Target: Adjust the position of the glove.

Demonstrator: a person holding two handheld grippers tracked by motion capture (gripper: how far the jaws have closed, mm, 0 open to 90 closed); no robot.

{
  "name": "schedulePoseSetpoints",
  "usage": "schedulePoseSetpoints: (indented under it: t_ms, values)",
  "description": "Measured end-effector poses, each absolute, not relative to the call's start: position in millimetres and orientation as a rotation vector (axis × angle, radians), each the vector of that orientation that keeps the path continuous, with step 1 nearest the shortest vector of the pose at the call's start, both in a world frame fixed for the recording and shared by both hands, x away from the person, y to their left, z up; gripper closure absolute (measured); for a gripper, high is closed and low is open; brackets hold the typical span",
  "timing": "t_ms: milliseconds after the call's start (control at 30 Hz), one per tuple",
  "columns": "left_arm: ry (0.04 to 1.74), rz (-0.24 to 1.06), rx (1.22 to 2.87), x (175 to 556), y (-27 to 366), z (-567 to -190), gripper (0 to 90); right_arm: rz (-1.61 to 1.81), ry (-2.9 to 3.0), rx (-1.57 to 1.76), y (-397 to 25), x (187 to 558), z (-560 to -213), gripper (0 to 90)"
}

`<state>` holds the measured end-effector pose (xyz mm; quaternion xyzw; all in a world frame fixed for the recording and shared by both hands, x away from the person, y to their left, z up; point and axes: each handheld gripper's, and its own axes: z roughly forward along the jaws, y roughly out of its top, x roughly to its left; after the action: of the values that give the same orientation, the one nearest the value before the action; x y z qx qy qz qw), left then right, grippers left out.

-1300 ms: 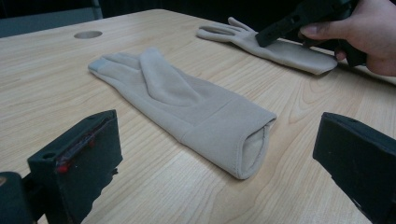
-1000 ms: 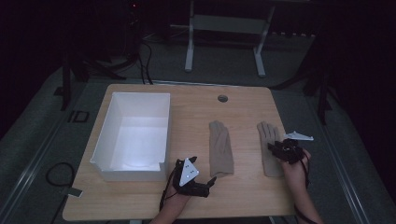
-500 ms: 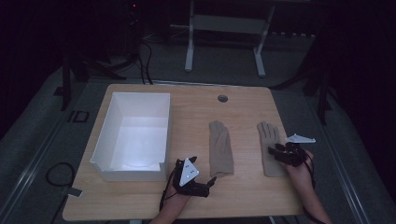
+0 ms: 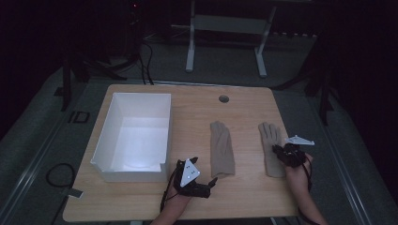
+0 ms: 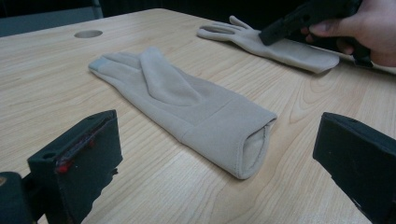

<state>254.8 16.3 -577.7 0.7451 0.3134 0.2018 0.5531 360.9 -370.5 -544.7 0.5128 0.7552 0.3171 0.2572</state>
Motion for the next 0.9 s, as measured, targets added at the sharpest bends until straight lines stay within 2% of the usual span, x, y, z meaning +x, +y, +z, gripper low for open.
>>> schedulePoseSetpoints:
  t_ms: [367, 400, 567, 600, 900]
  values:
    - [0.74, 0.478, 1.76, 254.7, 16.2, -577.7, 1.4, 0.949, 1.924, 1.365, -348.3, 358.8, -486.0, 83.8]
    - [0.739, 0.479, 1.762, 254.8, 16.4, -577.6, 1.4, 0.979, 1.905, 1.357, -339.0, 358.9, -471.9, 83.8]
    - [0.736, 0.49, 1.767, 254.0, 15.4, -577.6, 1.4, 1.017, 1.892, 1.322, -319.2, 358.9, -452.4, 83.8]
    - [0.733, 0.488, 1.768, 253.9, 15.6, -577.6, 1.4, 1.047, 1.899, 1.299, -304.5, 359.6, -443.8, 83.8]
    - [0.727, 0.478, 1.764, 253.0, 15.9, -577.6, 1.2, 1.116, 1.936, 1.272, -261.7, 360.9, -438.6, 83.8]
